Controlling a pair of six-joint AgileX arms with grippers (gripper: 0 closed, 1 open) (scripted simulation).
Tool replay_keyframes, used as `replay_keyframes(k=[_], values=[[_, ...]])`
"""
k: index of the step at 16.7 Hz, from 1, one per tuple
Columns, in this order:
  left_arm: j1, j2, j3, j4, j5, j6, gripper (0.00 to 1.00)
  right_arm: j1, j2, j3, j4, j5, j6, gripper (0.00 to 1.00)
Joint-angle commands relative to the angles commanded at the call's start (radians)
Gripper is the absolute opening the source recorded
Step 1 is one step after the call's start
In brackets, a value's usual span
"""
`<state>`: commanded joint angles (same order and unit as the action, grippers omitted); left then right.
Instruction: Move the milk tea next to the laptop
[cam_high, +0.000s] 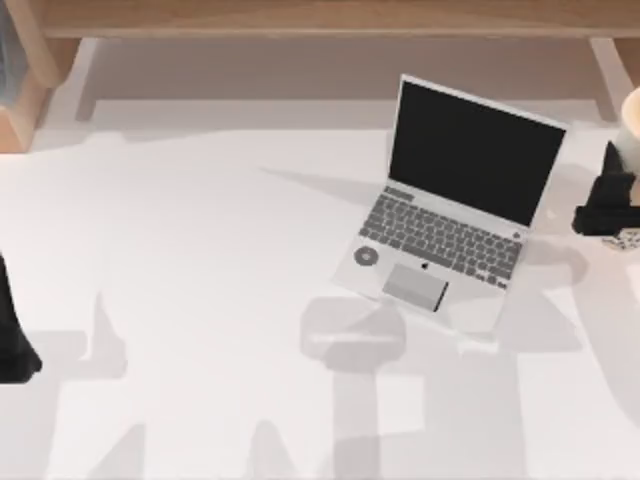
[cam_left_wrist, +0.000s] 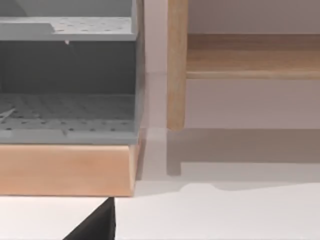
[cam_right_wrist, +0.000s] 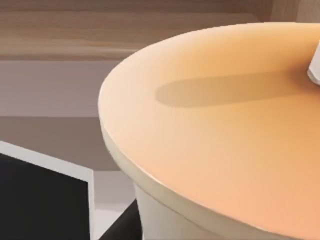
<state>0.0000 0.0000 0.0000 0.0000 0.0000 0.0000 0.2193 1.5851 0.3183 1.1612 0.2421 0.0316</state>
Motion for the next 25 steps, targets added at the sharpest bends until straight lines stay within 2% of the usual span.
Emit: replay_keyframes(k=[7, 25], values=[[0.000, 0.000, 0.000, 0.000, 0.000, 0.000, 1.00, -0.006, 0.007, 0.005, 0.012, 0.000, 0.002, 0.00], [0.000, 0.000, 0.000, 0.000, 0.000, 0.000, 1.00, -0.001, 0.192, -0.020, 0.233, 0.003, 0.000, 0.00]])
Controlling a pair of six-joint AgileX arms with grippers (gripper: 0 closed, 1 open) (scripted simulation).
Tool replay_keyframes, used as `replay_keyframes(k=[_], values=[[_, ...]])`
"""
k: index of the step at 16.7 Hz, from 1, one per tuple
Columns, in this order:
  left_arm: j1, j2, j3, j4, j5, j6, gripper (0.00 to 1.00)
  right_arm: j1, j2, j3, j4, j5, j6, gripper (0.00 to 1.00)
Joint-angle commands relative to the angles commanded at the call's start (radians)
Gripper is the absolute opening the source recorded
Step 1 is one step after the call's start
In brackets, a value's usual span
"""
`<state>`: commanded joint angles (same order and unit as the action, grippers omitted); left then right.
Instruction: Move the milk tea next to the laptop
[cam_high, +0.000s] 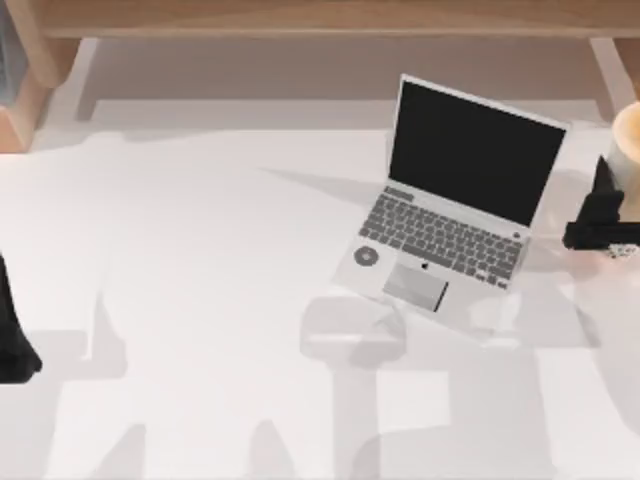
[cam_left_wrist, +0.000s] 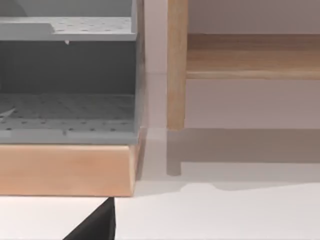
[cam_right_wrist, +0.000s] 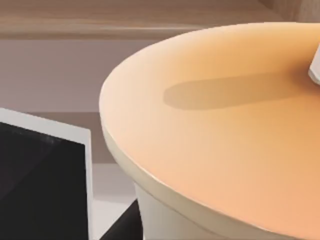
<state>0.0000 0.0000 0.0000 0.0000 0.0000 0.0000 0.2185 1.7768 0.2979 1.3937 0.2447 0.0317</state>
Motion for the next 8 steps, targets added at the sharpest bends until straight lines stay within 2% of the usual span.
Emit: replay_keyframes(k=[5, 8], values=[[0.000, 0.000, 0.000, 0.000, 0.000, 0.000, 1.00, 0.000, 0.008, -0.008, -0.004, 0.000, 0.000, 0.00], [0.000, 0.000, 0.000, 0.000, 0.000, 0.000, 1.00, 0.000, 0.008, -0.008, -0.004, 0.000, 0.000, 0.23]])
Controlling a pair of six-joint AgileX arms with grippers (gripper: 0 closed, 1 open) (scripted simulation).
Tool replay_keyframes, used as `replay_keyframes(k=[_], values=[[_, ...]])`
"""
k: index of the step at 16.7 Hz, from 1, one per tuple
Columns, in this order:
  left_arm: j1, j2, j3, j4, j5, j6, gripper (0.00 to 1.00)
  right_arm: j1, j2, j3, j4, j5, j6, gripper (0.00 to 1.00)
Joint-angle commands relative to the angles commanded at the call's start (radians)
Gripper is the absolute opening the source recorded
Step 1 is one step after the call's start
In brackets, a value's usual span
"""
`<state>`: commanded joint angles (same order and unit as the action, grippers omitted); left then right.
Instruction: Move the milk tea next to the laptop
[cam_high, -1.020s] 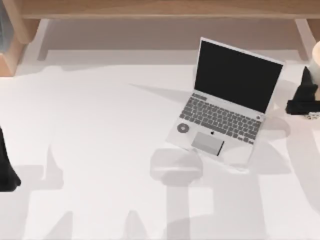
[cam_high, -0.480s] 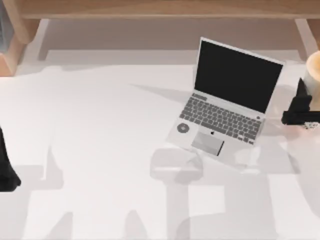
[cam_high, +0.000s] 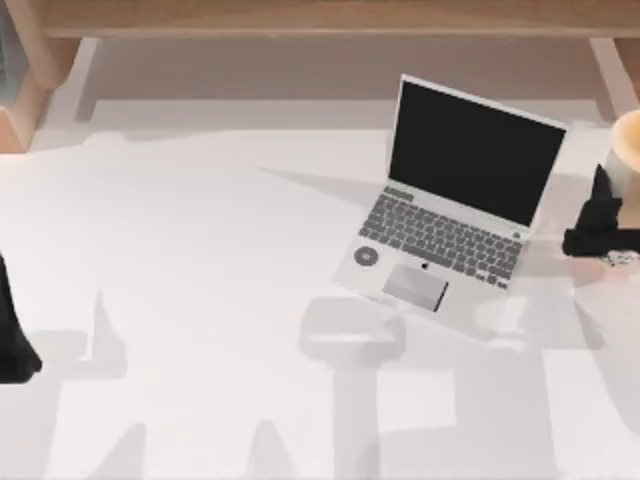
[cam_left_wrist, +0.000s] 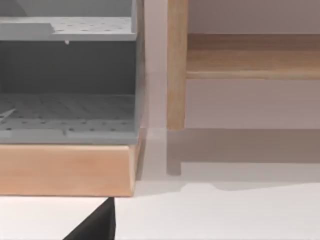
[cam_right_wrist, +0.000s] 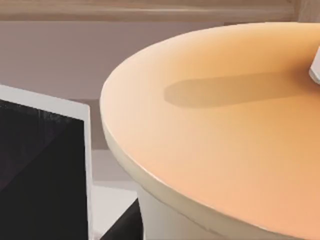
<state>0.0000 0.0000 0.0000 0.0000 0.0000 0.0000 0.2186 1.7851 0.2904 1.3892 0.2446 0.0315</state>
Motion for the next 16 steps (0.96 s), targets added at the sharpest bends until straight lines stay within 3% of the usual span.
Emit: replay_keyframes(k=[10, 16], values=[[0.000, 0.000, 0.000, 0.000, 0.000, 0.000, 1.00, 0.000, 0.000, 0.000, 0.000, 0.000, 0.000, 0.98], [0.000, 0.000, 0.000, 0.000, 0.000, 0.000, 1.00, 0.000, 0.000, 0.000, 0.000, 0.000, 0.000, 1.00]])
